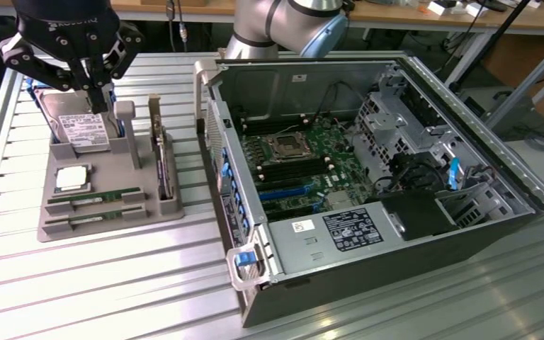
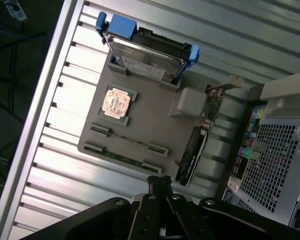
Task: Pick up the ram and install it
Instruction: 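Pick up the ram and move it above insertion slot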
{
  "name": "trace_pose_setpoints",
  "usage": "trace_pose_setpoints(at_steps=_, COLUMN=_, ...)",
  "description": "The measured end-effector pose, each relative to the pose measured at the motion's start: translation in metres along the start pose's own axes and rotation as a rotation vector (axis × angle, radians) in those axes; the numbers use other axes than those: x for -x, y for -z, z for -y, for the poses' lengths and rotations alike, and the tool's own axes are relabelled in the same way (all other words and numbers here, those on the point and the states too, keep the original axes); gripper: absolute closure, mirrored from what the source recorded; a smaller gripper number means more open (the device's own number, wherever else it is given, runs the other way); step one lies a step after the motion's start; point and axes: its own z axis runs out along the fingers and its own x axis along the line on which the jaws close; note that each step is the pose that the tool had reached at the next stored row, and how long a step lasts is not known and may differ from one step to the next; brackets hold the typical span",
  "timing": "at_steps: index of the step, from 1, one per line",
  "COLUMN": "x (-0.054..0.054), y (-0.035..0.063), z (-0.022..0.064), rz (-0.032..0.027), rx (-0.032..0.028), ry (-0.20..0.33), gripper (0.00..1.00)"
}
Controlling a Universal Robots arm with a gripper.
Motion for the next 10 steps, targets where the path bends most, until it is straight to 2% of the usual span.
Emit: trace_pose_setpoints(at_steps=10, x=0.0, y=0.0, z=0.0, rz=-0.0017, rx=0.001, ry=0.041, gripper=0.9)
